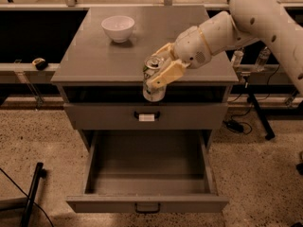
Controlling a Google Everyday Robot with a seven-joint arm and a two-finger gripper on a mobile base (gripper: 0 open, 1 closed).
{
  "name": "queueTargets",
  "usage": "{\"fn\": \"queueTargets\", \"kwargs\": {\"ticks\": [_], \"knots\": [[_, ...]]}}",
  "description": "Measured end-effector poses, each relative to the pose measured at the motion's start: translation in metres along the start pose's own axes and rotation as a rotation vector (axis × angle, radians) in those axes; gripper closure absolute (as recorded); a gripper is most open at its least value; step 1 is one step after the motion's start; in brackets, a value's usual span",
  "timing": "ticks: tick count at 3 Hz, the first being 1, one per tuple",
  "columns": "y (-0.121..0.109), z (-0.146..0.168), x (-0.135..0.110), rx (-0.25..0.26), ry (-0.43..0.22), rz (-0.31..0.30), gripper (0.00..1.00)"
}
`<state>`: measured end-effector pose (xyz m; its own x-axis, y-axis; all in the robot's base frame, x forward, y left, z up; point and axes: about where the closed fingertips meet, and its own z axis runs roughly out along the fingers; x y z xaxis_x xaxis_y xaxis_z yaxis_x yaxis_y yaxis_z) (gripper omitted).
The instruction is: Place 7up can into middle drawer
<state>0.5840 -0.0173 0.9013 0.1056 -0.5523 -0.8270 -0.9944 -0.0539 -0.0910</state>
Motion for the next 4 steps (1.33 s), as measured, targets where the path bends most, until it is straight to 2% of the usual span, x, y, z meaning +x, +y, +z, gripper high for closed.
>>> {"fn": "queueTargets", "kwargs": {"ticks": [1, 2, 3, 4], "knots": [[-0.017, -0.007, 0.031, 0.097, 0.003, 0.062, 1.00], [-0.015, 0.002, 0.098, 0.188, -0.040, 0.108, 1.00], [0.012, 0.014, 0.183, 0.263, -0.074, 0.151, 1.00], [0.030, 0.014, 0.230, 0.285, -0.103, 0.145, 1.00]]}}
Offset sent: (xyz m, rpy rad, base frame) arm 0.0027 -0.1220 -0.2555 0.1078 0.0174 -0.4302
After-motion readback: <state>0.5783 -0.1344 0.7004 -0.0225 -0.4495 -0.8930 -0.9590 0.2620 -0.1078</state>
